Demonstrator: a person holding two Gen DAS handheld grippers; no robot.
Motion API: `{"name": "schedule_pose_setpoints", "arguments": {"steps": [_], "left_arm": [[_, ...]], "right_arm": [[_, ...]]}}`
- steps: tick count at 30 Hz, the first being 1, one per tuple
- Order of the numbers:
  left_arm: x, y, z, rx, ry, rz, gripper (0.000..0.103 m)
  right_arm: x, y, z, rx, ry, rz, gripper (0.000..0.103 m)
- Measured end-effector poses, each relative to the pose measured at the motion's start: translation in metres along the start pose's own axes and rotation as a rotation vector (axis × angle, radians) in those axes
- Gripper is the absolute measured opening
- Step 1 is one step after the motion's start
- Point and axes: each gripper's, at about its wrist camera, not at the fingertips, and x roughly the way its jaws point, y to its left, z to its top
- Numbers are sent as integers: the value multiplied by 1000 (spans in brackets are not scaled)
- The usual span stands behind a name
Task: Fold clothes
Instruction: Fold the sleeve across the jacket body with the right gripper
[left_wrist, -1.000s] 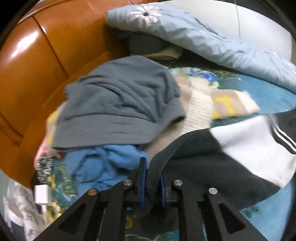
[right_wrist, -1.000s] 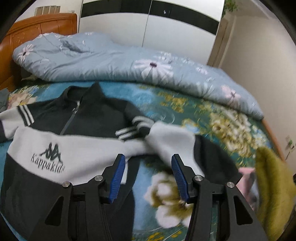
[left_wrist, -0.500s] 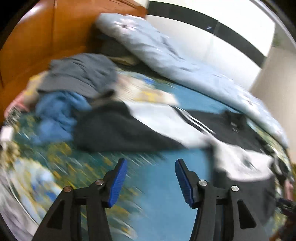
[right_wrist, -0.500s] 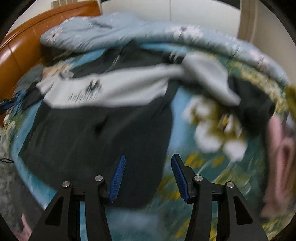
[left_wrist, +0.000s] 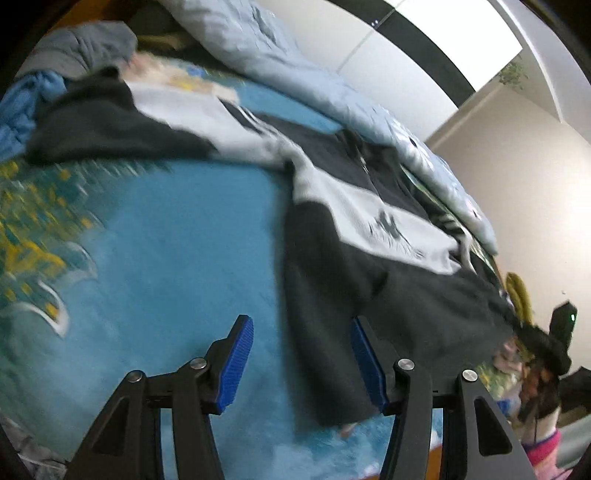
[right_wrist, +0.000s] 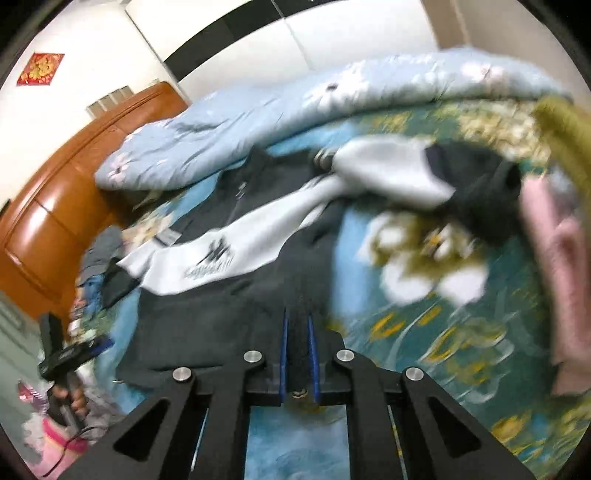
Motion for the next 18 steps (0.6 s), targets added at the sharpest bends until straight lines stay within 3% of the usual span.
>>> {"name": "schedule_pose_setpoints", "arguments": {"steps": [7, 11, 13, 18], "left_arm": [[32, -23, -19, -38, 114, -89, 59], [38, -29, -23, -54, 93, -47, 54], [36, -27, -23, -66, 74, -20, 11], [-9, -19, -22, -79, -12, 16, 9]], "right_arm": [[-7, 0, 15, -4, -27, 17, 10], [-10, 5, 15, -18, -27, 24, 10], [-11, 5, 15, -17, -25, 27, 10], [-26, 12, 0, -16, -12, 80, 10]]}}
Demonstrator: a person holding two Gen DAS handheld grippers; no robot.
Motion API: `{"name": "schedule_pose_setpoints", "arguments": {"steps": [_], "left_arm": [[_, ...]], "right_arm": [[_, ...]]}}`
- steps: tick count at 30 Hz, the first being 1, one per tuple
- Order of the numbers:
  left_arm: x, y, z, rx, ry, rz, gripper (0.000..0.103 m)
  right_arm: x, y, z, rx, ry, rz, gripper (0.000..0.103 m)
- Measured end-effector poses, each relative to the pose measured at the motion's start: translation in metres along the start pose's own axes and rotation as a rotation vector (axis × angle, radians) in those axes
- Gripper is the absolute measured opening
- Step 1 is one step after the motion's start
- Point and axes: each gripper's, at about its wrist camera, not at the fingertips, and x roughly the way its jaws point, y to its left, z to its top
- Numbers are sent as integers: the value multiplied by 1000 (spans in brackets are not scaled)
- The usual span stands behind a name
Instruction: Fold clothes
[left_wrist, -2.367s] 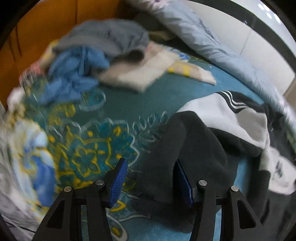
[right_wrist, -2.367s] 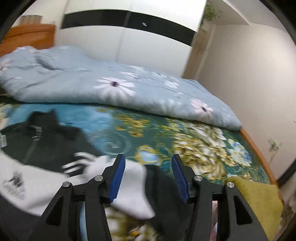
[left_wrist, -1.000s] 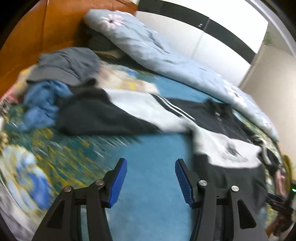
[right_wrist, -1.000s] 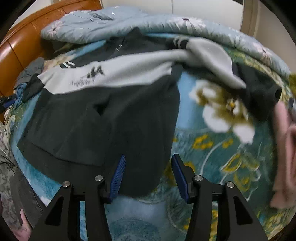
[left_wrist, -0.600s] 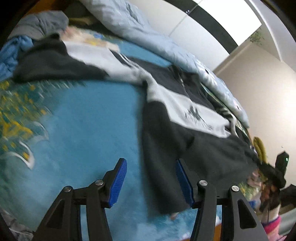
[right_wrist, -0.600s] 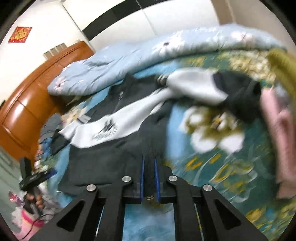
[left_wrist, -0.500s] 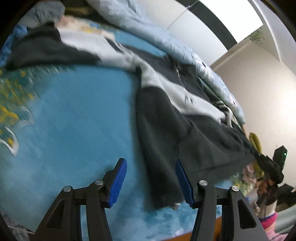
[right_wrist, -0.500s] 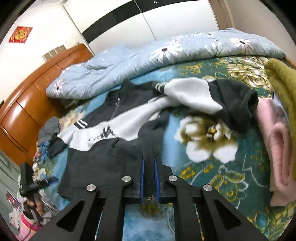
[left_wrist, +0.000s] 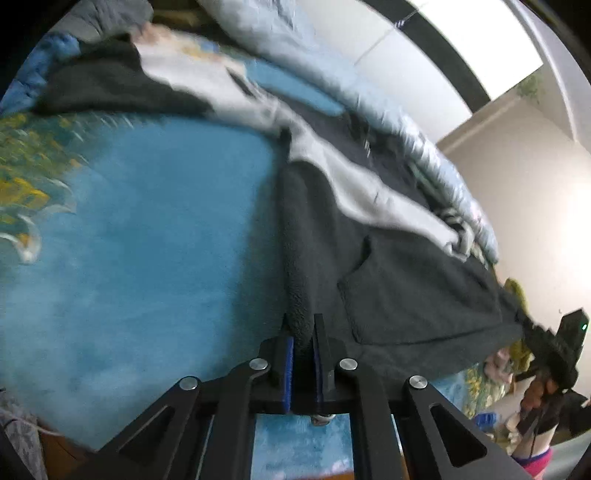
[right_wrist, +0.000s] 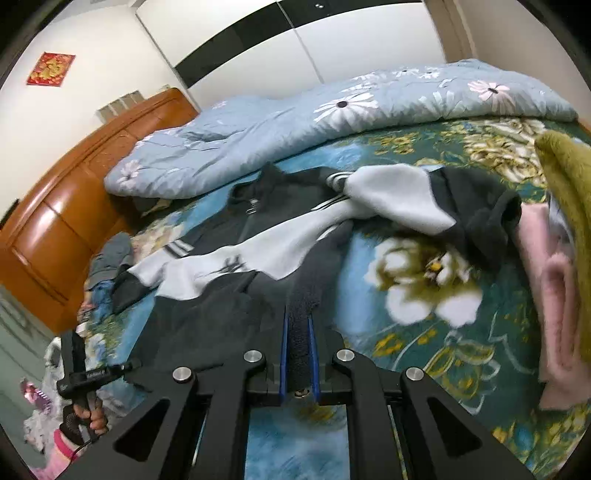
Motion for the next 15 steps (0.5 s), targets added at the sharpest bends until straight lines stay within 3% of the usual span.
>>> {"name": "schedule_pose_setpoints", "arguments": {"steps": [4, 8, 12, 14, 15], "left_arm": [[-30, -7, -8, 91, -40, 90, 9], [-9, -1, -21, 124, 21, 172, 9], [-3, -4, -23, 145, 14, 173, 13], [-9, -11, -19, 183, 1, 155, 13], [-12, -15, -17, 204, -5, 151, 18]], "right_arm": [[2, -2, -34, 1, 66, -12, 10], [33, -31, -69, 93, 173, -52, 10], [36, -34, -66, 75, 176, -31, 11], [29, -28, -55, 5, 150, -54, 17], [25, -26, -50, -30, 135, -75, 18]]}}
